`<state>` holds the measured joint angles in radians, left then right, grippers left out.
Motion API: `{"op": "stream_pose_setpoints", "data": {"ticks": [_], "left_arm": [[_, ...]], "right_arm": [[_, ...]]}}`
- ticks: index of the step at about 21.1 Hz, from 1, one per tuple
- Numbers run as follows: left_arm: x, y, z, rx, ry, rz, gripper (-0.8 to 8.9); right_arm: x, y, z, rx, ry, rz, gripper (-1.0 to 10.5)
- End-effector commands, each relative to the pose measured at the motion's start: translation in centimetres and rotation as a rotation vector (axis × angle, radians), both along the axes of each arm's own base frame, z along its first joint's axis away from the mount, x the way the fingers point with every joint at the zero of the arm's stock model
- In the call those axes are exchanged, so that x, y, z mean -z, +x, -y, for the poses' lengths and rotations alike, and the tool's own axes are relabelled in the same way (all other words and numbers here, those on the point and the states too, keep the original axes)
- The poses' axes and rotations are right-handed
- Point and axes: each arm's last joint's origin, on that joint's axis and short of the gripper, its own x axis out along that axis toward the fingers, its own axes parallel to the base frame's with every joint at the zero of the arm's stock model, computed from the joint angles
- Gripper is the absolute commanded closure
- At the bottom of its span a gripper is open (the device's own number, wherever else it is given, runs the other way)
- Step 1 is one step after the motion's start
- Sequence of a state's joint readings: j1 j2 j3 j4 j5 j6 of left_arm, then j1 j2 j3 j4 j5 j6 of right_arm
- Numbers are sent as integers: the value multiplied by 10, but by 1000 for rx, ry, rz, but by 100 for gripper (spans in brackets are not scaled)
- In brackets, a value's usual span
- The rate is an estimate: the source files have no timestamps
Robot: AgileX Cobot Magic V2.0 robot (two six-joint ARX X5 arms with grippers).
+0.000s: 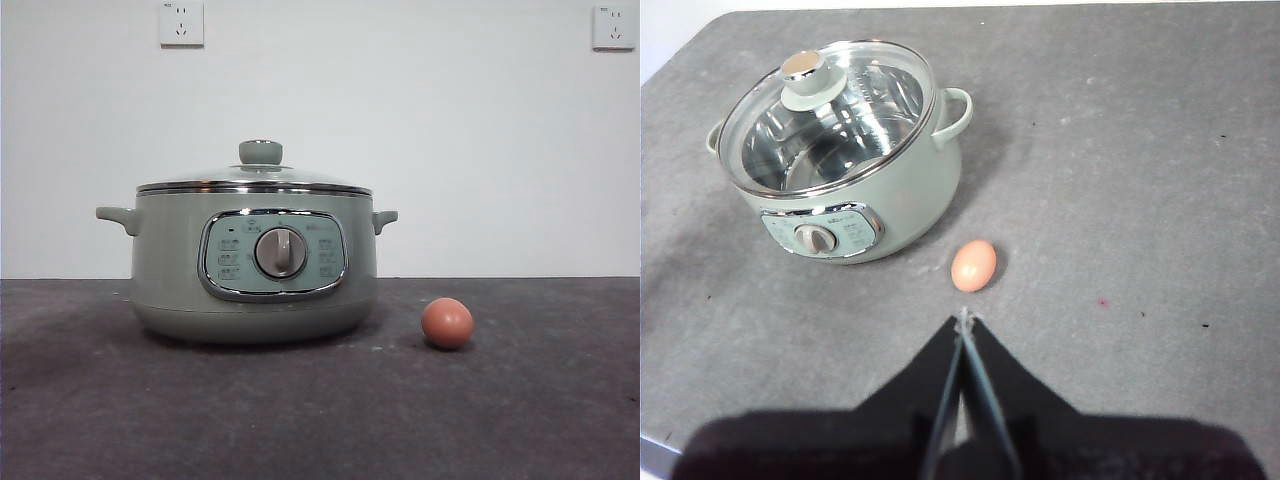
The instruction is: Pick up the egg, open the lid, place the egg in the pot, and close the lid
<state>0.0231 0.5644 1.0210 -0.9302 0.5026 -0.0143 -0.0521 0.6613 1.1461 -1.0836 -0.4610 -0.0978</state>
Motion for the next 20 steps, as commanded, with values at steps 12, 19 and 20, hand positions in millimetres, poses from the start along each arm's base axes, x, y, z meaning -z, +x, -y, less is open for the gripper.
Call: {"op": "stream_pose_setpoints", "data": {"ticks": [12, 19, 20], "left_arm": [[2, 17, 3, 96, -56, -63, 216], [-10, 44, 8, 141, -69, 19, 216], [-12, 52, 10, 154, -69, 15, 216]], "right_arm": [[1, -2, 0, -9, -4, -13, 339], [3, 12, 0, -35, 22, -58, 344], [4, 15, -1, -46, 34, -68, 344]]}}
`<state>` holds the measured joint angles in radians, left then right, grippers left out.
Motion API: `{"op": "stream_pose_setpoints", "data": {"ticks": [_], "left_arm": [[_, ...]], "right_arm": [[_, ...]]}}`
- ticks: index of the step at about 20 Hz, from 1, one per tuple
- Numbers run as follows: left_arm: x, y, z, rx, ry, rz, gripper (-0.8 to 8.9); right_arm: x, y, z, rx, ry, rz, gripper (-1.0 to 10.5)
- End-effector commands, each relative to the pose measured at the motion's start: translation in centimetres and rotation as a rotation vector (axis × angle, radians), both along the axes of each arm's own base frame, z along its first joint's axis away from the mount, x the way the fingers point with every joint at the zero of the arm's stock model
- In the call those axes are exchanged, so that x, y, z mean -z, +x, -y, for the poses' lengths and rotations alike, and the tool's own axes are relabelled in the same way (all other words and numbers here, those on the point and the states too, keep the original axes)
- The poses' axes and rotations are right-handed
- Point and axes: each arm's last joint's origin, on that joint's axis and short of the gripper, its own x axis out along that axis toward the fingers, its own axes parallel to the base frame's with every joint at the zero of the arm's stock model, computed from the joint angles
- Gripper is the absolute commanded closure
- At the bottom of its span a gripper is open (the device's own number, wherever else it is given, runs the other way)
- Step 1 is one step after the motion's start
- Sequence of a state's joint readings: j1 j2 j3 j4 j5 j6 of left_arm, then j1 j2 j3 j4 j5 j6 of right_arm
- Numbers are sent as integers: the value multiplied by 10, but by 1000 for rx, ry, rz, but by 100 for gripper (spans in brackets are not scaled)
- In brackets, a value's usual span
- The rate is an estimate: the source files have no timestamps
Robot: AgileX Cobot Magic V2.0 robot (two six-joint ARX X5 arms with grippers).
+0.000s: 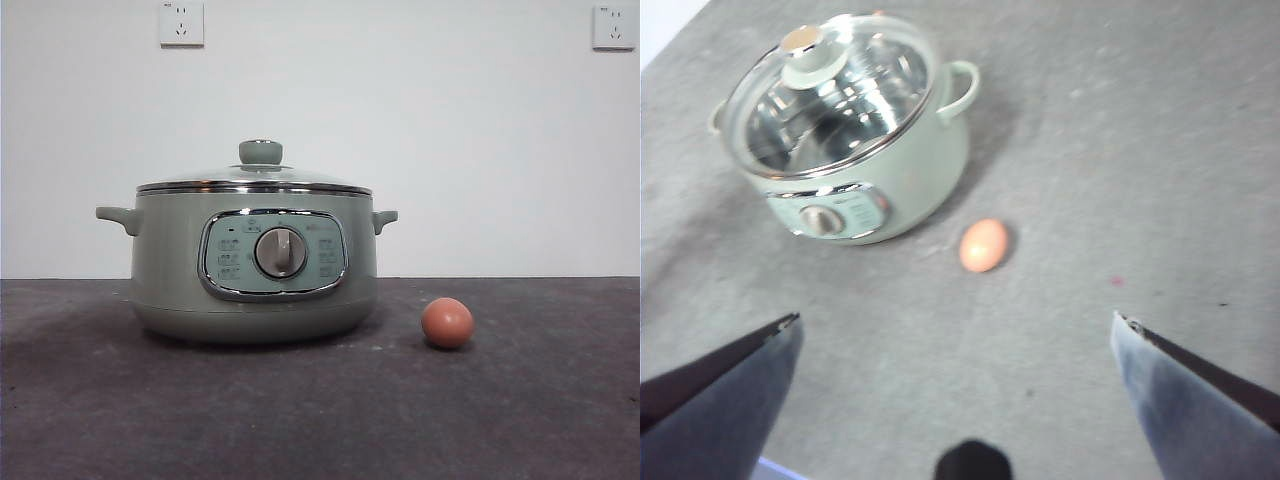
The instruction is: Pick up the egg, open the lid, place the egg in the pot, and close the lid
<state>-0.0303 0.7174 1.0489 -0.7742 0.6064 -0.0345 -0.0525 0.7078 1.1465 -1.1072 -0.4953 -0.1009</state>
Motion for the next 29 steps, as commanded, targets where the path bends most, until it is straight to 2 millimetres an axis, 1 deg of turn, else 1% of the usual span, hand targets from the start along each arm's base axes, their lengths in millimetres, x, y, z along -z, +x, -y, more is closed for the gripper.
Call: {"op": "stream_pose_setpoints", "data": {"ticks": [1, 4, 6, 8, 11, 13, 15, 17, 21, 24, 26, 28, 29], "left_arm": [[-4, 23, 6, 34, -6, -18, 216], [-9, 64, 19, 85, 9, -56, 216], [-12, 96, 34, 104, 56, -64, 216], [-12, 126, 53, 124, 112, -72, 216], [-4, 167, 84, 129, 214, -88, 216], [5, 190, 104, 141, 268, -99, 217], [14, 208, 121, 149, 317, -99, 217], [26, 222, 133, 143, 358, -73, 217], [47, 240, 145, 137, 374, -79, 217], [61, 248, 149, 135, 392, -109, 217], [67, 251, 150, 133, 391, -128, 217], [69, 251, 150, 133, 393, -139, 225], [69, 251, 151, 132, 390, -142, 270]], "right_arm": [[0, 9, -1, -27, 27, -16, 348], [1, 21, -1, -63, 77, -41, 348], [4, 30, -3, -78, 82, -69, 348], [7, 37, -4, -91, 83, -103, 348], [10, 42, -6, -109, 84, -130, 348], [10, 43, -8, -119, 84, -132, 348], [10, 42, -9, -127, 83, -133, 348], [11, 42, -9, -128, 83, -139, 348], [11, 42, -9, -128, 83, -143, 348], [11, 42, -9, -128, 83, -142, 348], [11, 42, -9, -128, 83, -141, 349], [10, 42, -9, -128, 83, -135, 349], [10, 42, -9, -128, 82, -131, 349]]}}
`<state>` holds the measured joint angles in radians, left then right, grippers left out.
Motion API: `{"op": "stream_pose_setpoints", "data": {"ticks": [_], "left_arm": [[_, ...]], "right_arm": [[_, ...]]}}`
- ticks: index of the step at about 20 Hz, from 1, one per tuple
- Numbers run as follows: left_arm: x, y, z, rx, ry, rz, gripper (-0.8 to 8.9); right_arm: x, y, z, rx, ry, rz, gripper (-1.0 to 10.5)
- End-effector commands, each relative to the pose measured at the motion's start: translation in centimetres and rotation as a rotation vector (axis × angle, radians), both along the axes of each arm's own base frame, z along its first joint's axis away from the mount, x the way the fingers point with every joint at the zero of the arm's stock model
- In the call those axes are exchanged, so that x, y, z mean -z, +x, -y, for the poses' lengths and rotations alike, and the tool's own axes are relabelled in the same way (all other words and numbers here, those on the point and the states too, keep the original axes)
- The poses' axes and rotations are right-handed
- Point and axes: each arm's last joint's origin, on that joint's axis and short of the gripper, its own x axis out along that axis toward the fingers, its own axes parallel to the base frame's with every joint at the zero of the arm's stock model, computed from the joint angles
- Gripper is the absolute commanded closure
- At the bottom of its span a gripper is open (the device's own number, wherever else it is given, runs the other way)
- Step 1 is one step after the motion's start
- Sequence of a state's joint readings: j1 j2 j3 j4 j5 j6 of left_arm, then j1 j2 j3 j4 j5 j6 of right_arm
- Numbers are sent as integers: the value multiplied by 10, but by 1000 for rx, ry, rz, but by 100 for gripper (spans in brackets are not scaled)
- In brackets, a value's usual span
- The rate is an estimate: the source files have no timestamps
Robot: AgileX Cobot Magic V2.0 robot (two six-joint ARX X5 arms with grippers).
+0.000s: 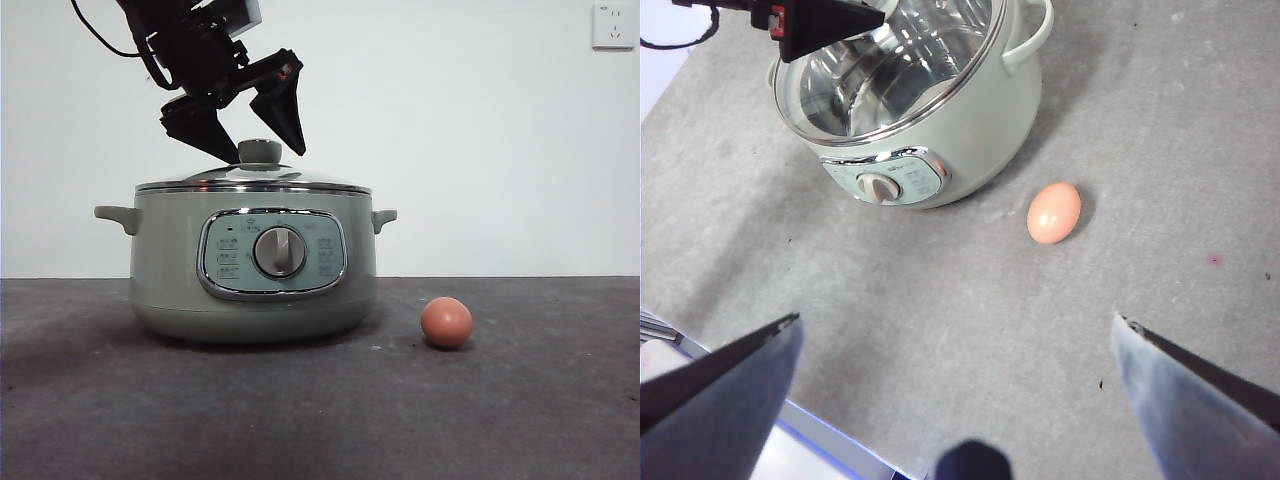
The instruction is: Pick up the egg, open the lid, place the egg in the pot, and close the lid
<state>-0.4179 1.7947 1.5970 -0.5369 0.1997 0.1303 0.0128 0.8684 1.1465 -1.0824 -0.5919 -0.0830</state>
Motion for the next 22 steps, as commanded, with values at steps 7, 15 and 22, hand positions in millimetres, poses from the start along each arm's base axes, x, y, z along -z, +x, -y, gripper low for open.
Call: {"op": "stream_pose_setpoints", "data": {"ticks": [7, 15, 22], "left_arm": [[4, -1, 3, -8, -3, -40, 709], [4, -3, 2, -7, 4, -57, 822], [-47, -8, 1, 6, -58, 56, 822]], "right_arm": [[-2, 1, 0, 0, 3, 14, 349], [-1, 3, 0, 7, -4, 7, 349], [2, 10, 1, 33, -32, -15, 349]]}}
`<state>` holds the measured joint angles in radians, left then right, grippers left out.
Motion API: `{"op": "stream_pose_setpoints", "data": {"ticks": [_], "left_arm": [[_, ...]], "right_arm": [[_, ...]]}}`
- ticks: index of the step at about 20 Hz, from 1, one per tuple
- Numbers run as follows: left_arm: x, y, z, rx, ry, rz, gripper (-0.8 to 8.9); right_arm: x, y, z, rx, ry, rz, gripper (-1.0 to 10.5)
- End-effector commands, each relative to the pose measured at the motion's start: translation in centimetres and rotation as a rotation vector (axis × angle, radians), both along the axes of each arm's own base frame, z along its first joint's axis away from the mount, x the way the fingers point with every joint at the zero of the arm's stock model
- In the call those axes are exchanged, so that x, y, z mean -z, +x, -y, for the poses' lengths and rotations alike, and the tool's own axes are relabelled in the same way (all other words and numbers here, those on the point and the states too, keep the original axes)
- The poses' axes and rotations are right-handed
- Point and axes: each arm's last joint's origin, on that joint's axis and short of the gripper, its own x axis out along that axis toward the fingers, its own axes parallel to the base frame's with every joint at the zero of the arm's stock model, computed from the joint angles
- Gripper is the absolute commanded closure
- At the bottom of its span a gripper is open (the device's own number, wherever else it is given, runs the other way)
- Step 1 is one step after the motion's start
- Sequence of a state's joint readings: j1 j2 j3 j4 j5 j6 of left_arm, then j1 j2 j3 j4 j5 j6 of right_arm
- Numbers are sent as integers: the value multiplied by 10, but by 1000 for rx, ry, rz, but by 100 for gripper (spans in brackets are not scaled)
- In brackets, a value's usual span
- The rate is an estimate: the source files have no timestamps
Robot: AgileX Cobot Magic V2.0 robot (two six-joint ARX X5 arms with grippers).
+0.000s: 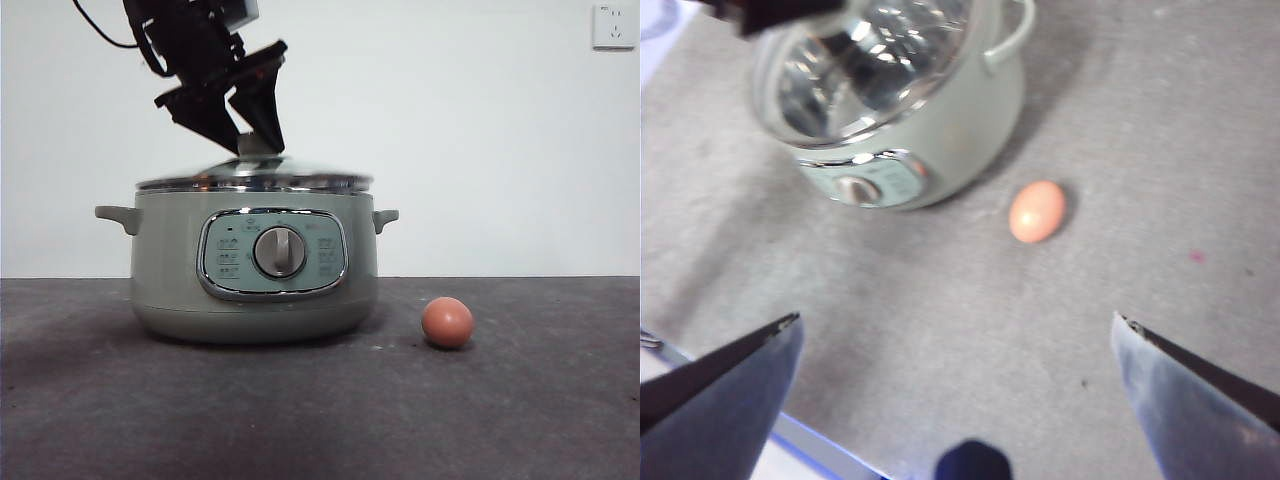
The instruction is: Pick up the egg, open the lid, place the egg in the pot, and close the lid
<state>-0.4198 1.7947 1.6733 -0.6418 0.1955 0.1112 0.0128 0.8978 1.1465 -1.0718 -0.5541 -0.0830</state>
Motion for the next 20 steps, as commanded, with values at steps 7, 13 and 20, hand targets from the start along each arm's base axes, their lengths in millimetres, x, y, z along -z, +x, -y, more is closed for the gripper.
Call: {"op": "stream_pose_setpoints", "data": {"ticks": [7, 13, 20], "left_arm": [[-103, -25, -18, -30, -94, 204, 821], [-163, -91, -78, -156, -116, 330, 821], [-194, -190, -120, -190, -83, 356, 821]], "right_arm": [[6, 21, 0, 21, -21, -27, 350], [30, 71, -22, -27, -63, -94, 351], [84, 130, -75, -54, -236, -150, 351]]}}
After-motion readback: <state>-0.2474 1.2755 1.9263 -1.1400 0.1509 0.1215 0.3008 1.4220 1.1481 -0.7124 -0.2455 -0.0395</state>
